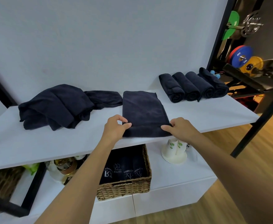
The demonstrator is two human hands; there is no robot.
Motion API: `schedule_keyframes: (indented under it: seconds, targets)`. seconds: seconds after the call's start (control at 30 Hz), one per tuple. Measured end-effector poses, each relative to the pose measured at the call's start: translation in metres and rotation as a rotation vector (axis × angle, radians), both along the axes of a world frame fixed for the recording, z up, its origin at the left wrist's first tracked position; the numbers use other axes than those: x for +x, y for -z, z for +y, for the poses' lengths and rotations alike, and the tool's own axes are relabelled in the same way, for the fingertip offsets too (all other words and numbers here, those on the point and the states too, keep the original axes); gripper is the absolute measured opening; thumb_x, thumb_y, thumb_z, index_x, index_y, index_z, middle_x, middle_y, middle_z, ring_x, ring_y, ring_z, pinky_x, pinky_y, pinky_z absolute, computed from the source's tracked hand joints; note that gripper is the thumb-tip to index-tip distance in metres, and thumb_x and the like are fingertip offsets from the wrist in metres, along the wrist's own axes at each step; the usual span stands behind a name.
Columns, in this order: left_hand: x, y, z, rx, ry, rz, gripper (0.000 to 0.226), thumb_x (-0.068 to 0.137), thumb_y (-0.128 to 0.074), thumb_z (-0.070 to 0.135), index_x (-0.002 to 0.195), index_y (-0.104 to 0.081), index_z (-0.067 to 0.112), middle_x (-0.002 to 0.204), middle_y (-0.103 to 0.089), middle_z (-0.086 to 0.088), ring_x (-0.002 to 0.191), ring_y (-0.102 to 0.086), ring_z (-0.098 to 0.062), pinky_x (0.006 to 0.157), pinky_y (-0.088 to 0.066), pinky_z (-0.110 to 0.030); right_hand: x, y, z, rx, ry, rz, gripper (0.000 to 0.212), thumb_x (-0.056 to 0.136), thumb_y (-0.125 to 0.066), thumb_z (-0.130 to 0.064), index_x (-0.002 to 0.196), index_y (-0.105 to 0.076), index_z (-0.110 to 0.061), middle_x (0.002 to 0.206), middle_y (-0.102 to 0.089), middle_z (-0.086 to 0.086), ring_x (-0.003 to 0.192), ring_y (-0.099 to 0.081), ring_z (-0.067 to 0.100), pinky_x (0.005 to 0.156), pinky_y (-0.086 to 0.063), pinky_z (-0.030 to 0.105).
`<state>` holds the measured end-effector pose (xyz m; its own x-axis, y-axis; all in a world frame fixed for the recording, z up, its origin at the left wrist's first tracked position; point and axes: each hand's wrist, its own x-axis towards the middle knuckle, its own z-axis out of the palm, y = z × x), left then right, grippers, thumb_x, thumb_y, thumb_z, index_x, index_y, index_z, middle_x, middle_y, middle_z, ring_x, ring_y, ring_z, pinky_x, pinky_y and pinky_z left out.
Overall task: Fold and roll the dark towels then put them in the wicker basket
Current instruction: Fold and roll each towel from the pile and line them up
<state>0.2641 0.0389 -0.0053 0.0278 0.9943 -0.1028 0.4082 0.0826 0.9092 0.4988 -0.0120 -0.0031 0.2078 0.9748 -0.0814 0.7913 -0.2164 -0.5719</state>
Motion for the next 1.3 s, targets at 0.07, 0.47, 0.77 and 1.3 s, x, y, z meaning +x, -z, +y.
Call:
schedule_keyframes:
  seconds: [0.07, 0.47, 0.77, 1.3]
  targets:
    - [0.001, -0.001, 0.002, -0.030, -0.019, -0.006, 0.013, 0.086, -0.072, 0.018, 0.091, -0.062, 0.013, 0.084, -0.056, -0.002, 0.057, -0.042, -0.014, 0.049, -0.040, -0.025, -0.004, -0.001, -0.002, 0.156, -0.047, -0.146, 0.022, 0.092, -0.062, -0.036, 0.086, -0.050, -0.018, 0.079, -0.052, -0.003, 0.070, -0.053, 0.016, 0.061, -0.040, 0.027]
    - [0.004, -0.017, 0.013, -0.213, -0.033, 0.039, 0.020, 0.079, -0.079, 0.010, 0.083, -0.058, 0.007, 0.063, -0.049, -0.007, 0.046, -0.041, -0.018, 0.043, -0.040, -0.024, 0.006, 0.004, -0.002, 0.381, -0.597, -0.598, 0.036, 0.095, -0.056, -0.042, 0.124, -0.060, -0.021, 0.124, -0.054, -0.008, 0.106, -0.047, 0.013, 0.087, -0.042, 0.025]
    - [-0.013, 0.004, -0.003, 0.716, 0.424, 0.772, 0.038, 0.087, -0.061, 0.052, 0.092, -0.076, 0.018, 0.098, -0.057, 0.008, 0.097, -0.046, -0.014, 0.074, -0.046, -0.027, 0.002, -0.015, 0.027, 0.057, -0.585, -0.397, 0.017, 0.097, -0.052, -0.027, 0.104, -0.065, -0.019, 0.106, -0.052, -0.002, 0.099, -0.047, 0.017, 0.087, -0.042, 0.032]
    - [-0.010, -0.015, 0.053, 0.043, 0.426, 0.380, 0.016, 0.097, -0.054, 0.018, 0.099, -0.070, 0.016, 0.102, -0.070, -0.003, 0.098, -0.065, -0.020, 0.086, -0.052, -0.031, 0.015, -0.010, 0.061, 0.351, -0.566, -0.238, 0.020, 0.090, -0.063, -0.013, 0.099, -0.071, -0.029, 0.101, -0.058, -0.006, 0.084, -0.056, 0.012, 0.078, -0.045, 0.027]
